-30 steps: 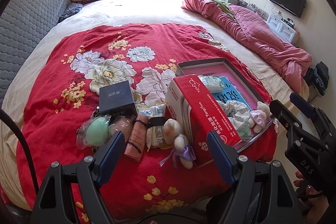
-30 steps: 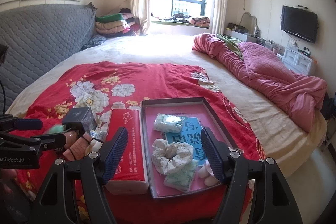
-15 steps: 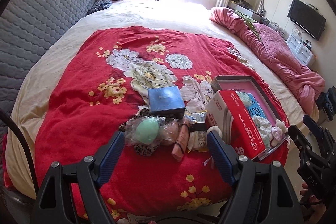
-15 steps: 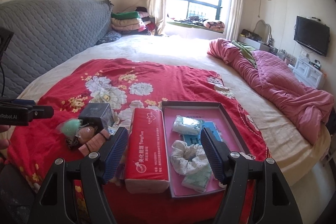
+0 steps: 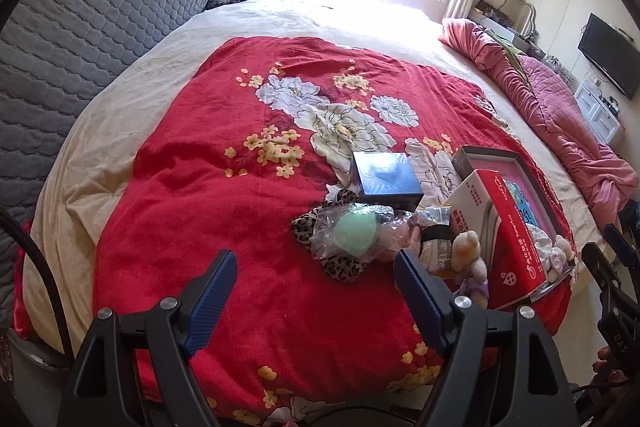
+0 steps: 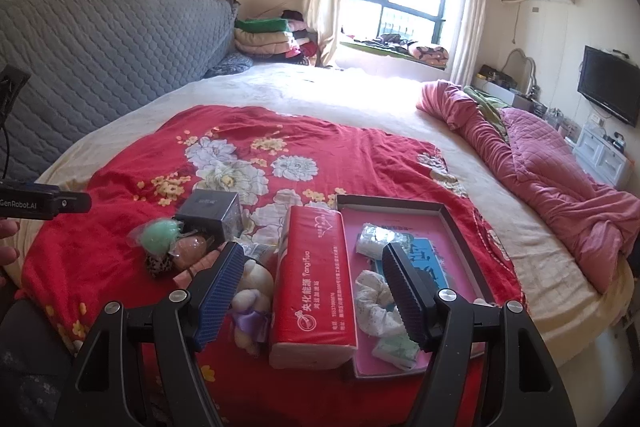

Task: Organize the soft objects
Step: 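Grasp the bagged green ball with the left tool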

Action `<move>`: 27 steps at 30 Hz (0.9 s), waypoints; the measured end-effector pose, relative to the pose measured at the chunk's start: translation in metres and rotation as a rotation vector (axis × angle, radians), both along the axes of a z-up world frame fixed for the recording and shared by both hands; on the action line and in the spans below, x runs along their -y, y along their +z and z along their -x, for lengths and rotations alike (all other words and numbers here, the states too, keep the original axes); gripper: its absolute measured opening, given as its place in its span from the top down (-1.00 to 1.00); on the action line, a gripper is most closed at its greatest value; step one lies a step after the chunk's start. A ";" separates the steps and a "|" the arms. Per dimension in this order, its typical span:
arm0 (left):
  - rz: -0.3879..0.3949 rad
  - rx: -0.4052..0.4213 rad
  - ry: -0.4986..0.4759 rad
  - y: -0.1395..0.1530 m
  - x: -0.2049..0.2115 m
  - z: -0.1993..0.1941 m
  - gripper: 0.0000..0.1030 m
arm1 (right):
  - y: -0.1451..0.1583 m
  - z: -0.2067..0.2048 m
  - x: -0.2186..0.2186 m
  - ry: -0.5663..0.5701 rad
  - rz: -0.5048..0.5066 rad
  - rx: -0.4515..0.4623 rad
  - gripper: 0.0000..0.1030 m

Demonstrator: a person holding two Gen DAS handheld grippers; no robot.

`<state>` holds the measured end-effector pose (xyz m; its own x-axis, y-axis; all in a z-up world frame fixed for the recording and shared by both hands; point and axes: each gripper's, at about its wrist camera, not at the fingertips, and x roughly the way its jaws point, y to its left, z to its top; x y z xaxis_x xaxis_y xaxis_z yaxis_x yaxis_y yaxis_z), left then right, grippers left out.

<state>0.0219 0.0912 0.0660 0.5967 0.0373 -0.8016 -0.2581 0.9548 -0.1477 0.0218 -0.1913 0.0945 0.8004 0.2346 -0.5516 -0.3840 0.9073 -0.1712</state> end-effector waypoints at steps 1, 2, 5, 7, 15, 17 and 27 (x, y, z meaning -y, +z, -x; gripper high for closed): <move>0.001 -0.006 0.001 -0.003 -0.002 0.000 -0.55 | -0.001 0.000 -0.002 0.005 0.003 -0.004 -0.42; -0.002 -0.009 0.002 -0.005 -0.003 0.001 -0.55 | -0.002 0.000 -0.005 0.011 0.006 -0.006 -0.42; -0.001 -0.023 0.004 -0.012 -0.005 0.001 -0.55 | -0.005 0.002 -0.013 0.031 0.020 -0.009 -0.42; 0.002 -0.027 -0.001 -0.016 -0.004 0.001 -0.55 | -0.008 0.002 -0.017 0.043 0.030 -0.014 -0.42; 0.030 -0.019 -0.052 -0.033 0.003 -0.009 -0.55 | -0.029 0.000 -0.042 0.116 0.058 -0.052 -0.42; 0.030 -0.034 -0.070 -0.040 0.005 -0.017 -0.55 | -0.036 -0.002 -0.049 0.141 0.059 -0.066 -0.42; 0.041 -0.093 -0.127 -0.070 0.014 -0.060 -0.55 | -0.063 -0.023 -0.092 0.268 0.063 -0.164 -0.42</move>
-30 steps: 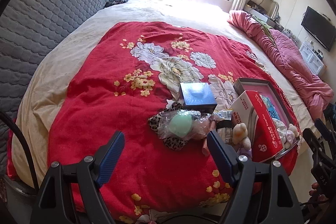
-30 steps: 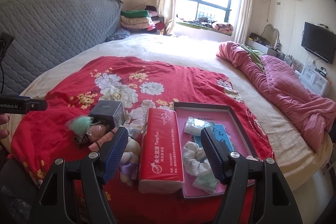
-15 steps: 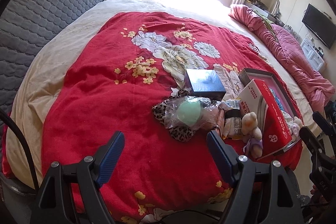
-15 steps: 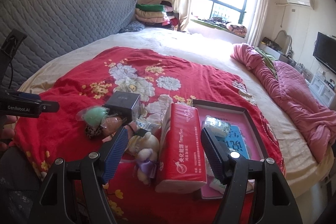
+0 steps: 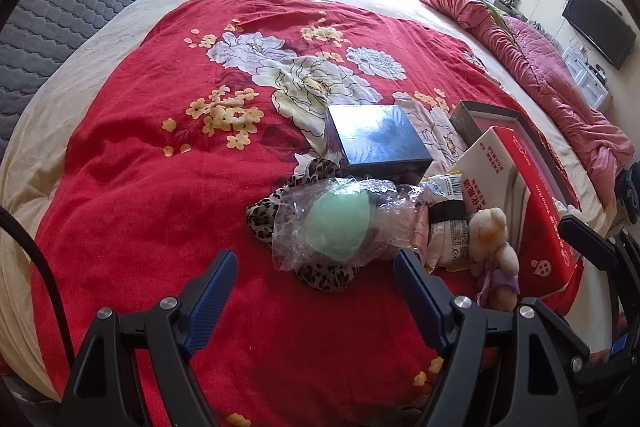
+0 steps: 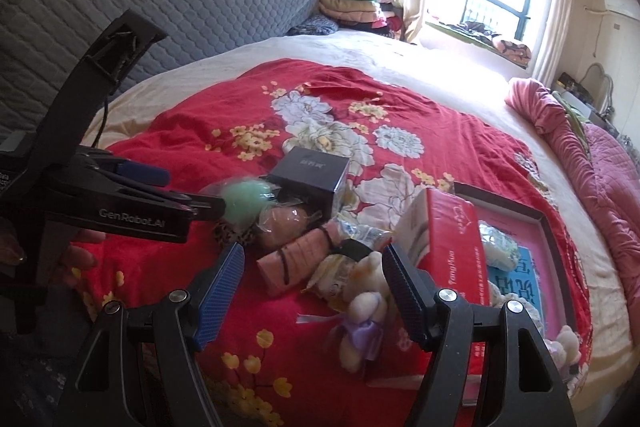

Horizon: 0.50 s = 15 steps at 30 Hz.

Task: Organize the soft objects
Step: 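Grasp the bagged green ball with the left tool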

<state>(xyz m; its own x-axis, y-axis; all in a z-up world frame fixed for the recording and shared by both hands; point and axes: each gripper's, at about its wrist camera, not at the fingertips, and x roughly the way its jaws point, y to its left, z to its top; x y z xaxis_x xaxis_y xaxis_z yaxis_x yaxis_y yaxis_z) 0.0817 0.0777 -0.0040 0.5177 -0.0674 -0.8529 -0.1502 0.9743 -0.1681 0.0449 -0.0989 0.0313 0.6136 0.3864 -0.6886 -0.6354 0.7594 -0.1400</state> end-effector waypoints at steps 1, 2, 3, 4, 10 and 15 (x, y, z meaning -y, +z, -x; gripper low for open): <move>-0.003 -0.001 -0.002 -0.002 0.000 -0.004 -0.55 | -0.003 -0.002 -0.003 0.005 0.001 -0.007 -0.42; -0.008 -0.008 -0.003 -0.005 0.000 -0.008 -0.55 | -0.006 -0.006 -0.006 0.010 0.001 -0.016 -0.42; -0.010 -0.015 -0.004 -0.007 0.000 -0.011 -0.55 | -0.008 -0.009 -0.009 0.012 0.008 -0.023 -0.42; -0.003 -0.017 -0.010 -0.009 0.000 -0.014 -0.55 | -0.011 -0.012 -0.011 0.013 0.014 -0.026 -0.42; 0.046 -0.043 -0.029 -0.024 -0.004 -0.028 -0.54 | -0.023 -0.030 -0.018 0.025 0.031 -0.065 -0.42; 0.113 -0.034 -0.064 -0.029 -0.011 -0.032 -0.35 | -0.035 -0.044 -0.029 0.053 0.063 -0.093 -0.42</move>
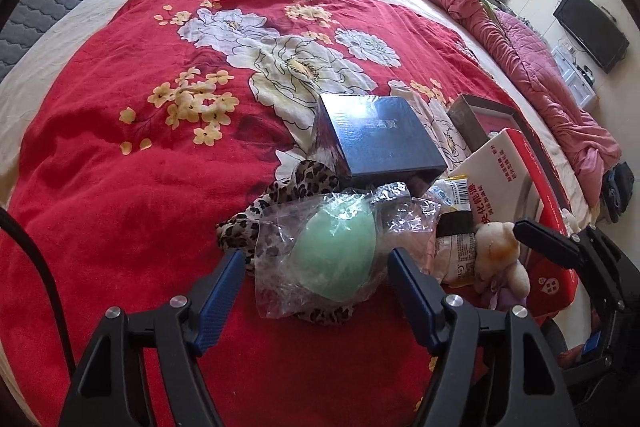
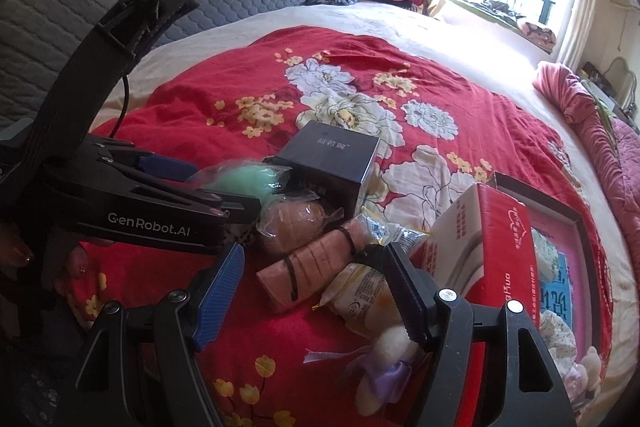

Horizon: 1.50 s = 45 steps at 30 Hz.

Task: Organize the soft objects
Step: 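Grasp the bagged green ball with the left tool, then grasp the bagged pink ball with the right tool while the left tool holds the green ball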

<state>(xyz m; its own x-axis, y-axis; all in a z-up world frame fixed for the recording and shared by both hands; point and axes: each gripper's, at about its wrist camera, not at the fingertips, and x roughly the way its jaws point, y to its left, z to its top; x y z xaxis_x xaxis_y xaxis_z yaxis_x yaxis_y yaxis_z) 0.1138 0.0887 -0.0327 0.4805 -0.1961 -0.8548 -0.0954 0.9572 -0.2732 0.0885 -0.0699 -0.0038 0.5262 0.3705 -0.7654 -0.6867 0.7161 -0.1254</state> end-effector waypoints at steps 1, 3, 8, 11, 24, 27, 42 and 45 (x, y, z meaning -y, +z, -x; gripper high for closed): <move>0.005 0.001 -0.010 -0.001 0.000 -0.001 -0.29 | -0.002 -0.002 -0.002 0.010 0.004 -0.007 -0.42; 0.017 -0.002 -0.026 -0.003 -0.001 -0.004 -0.09 | -0.009 -0.007 -0.008 0.031 0.030 -0.021 -0.42; 0.079 0.004 -0.052 -0.009 -0.005 -0.005 0.08 | -0.027 -0.015 -0.021 0.063 0.109 -0.001 -0.42; 0.106 0.010 -0.051 -0.010 -0.010 -0.003 0.11 | -0.034 -0.020 -0.025 0.069 0.118 -0.008 -0.42; 0.160 0.052 0.015 0.000 -0.038 0.019 0.11 | -0.047 -0.039 -0.038 0.074 0.075 -0.033 -0.25; 0.152 0.055 0.027 0.001 -0.041 0.022 0.11 | -0.045 -0.039 -0.037 0.078 0.035 -0.041 -0.08; 0.111 0.079 0.026 0.014 -0.027 0.030 0.11 | -0.021 -0.036 -0.010 0.006 -0.111 -0.067 -0.03; 0.103 0.090 0.023 0.019 -0.022 0.032 0.11 | -0.010 -0.031 -0.004 -0.005 -0.141 -0.053 -0.03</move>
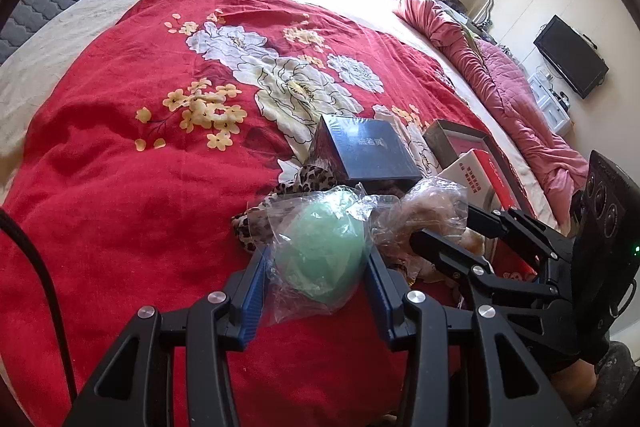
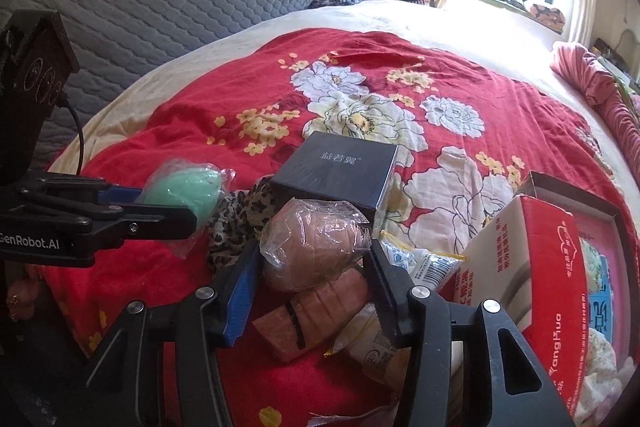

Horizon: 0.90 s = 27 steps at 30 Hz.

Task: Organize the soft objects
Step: 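Grasp the bagged pink ball with the right tool while the left tool holds the green ball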

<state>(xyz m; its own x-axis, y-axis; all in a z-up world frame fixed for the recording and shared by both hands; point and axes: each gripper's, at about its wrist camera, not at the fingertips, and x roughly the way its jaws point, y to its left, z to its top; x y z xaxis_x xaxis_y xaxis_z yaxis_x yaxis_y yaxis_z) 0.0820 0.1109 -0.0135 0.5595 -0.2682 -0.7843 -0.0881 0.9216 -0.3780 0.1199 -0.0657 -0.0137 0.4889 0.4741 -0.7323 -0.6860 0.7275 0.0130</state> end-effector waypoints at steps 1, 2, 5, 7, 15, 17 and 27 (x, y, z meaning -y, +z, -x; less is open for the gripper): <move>-0.002 0.001 -0.001 0.001 0.002 0.000 0.11 | 0.003 0.001 0.002 -0.004 -0.010 0.002 -0.03; -0.006 0.004 0.001 0.003 0.003 0.001 0.11 | 0.007 0.002 0.004 -0.006 -0.019 0.004 -0.03; -0.012 0.014 0.000 0.010 0.009 0.004 0.11 | 0.017 0.006 0.011 -0.018 -0.039 0.019 -0.03; -0.021 0.021 -0.001 0.015 0.014 0.005 0.11 | 0.025 0.009 0.016 -0.025 -0.053 0.028 -0.03; -0.035 0.050 -0.029 0.033 0.042 0.011 0.11 | 0.050 0.023 0.040 -0.057 -0.108 0.067 -0.03; -0.043 0.051 -0.036 0.037 0.050 0.011 0.11 | 0.054 0.024 0.045 -0.062 -0.116 0.070 -0.03; -0.063 0.070 -0.058 0.055 0.079 0.011 0.11 | 0.075 0.028 0.080 -0.118 -0.169 0.103 -0.03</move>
<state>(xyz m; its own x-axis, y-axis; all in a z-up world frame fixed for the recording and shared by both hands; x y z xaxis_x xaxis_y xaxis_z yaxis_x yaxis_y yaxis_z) 0.0708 0.0324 0.0415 0.5988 -0.2529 -0.7599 -0.0096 0.9465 -0.3226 0.0918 -0.1460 0.0616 0.6159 0.5209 -0.5911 -0.6006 0.7960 0.0756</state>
